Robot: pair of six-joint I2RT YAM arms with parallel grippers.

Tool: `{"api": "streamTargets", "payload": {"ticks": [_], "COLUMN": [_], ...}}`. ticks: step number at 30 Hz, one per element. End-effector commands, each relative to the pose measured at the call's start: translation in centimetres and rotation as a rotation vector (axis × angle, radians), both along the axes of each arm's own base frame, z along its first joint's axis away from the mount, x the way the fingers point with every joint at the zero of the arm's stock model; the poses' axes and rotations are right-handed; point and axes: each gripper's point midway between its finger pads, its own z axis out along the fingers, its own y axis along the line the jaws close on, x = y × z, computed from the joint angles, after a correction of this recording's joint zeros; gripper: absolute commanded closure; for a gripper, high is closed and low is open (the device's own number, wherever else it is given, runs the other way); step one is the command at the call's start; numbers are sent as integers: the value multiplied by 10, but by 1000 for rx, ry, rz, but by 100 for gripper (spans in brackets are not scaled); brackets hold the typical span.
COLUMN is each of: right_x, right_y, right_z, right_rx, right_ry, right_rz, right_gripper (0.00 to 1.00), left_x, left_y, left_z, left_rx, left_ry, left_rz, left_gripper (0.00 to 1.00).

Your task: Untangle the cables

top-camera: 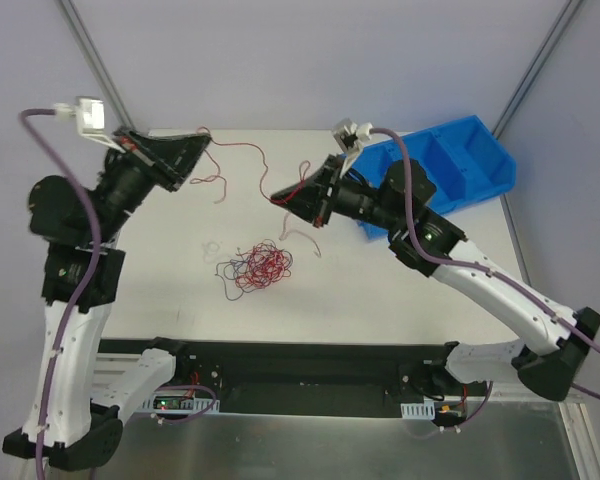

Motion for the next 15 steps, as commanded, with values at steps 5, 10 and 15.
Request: {"api": "streamTargets", "payload": {"ticks": [5,10,15], "right_x": [18,7,-5], "right_y": [-132,-205,-226], "right_z": [-195,-272,-301], "right_rx": [-510,-667,-608], "right_ry": [160,272,376], "right_rz": [-442,-669,-747], "right_gripper": [100,100,100], "left_x": [55,45,22], "left_y": [-137,-213,-256], "left_z": [-197,-325,-391], "left_rx": [77,234,338], "left_ry": [487,782,947], "left_rz": [-365,-463,-578], "left_gripper": [100,100,100]}}
